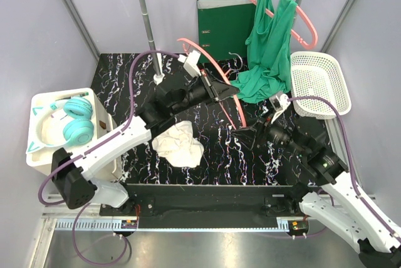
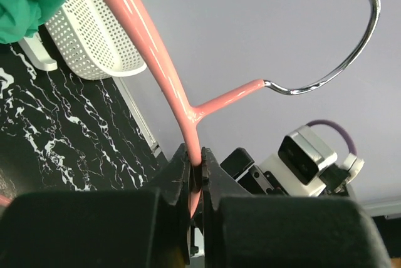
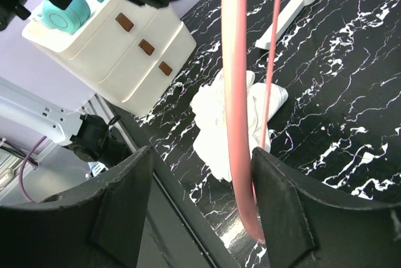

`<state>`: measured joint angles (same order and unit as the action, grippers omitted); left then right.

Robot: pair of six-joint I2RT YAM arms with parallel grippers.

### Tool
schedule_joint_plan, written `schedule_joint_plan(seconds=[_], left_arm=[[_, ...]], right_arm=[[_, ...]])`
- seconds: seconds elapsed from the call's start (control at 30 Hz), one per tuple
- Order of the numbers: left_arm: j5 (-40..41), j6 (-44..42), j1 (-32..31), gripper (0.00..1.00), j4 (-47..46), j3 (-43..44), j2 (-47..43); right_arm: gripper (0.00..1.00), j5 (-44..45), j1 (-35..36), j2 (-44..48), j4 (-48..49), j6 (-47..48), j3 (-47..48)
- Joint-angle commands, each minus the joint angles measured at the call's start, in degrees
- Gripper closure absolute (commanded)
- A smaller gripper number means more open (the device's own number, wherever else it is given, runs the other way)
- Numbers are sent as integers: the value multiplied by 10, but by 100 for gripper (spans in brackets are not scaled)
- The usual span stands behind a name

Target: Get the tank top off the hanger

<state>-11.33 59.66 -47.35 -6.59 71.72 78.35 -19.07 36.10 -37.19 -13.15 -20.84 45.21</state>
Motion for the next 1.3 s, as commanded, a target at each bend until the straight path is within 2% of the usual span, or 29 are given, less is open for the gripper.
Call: schedule_joint_plan(seconds=[0.0,0.1,0.23,0.37,0.47,0.6,0.67,0.7,0.73,0.8,0.83,0.87,0.97,1.1,1.27], left_arm=[[65,31,13,100,-53,-9,-49],[76,65,13,100,-34,-11,-59],[91,102,13,100,-39,-26,-73],[92,116,13,100,-30,-32,-82],[92,128,14,100,-25,-34,-83],[102,116,13,100,-35,-41,-90],[104,78,13,86,-47,-45,-98],[106,28,13,77,-30,-43,-102],[112,7,14,58,-16,-40,-114],[136,-56,15,44,20,-47,-136],[156,-73,14,34,28,-63,-164],[167,-88,14,29,33,-74,-180],[215,-142,13,20,58,-121,-252],[265,-203,14,16,118,-166,-336],[319,-215,14,16,189,-221,-427]], right_arm=[[28,-11,3,26,-8,-2,-23],[28,-11,4,31,-5,8,-33],[33,-20,4,32,16,13,-46],[44,-13,4,20,41,8,-44],[59,-7,4,6,55,0,-34],[97,9,3,-18,65,-10,-7],[100,29,3,-31,65,-18,5],[100,36,4,-35,66,-20,18],[100,46,4,-40,66,-23,25],[100,74,4,-58,56,-25,54],[100,80,4,-66,52,-22,66],[100,92,4,-86,40,-17,79],[100,118,4,-133,23,4,129],[100,147,4,-197,18,41,209],[100,180,4,-294,20,104,307]])
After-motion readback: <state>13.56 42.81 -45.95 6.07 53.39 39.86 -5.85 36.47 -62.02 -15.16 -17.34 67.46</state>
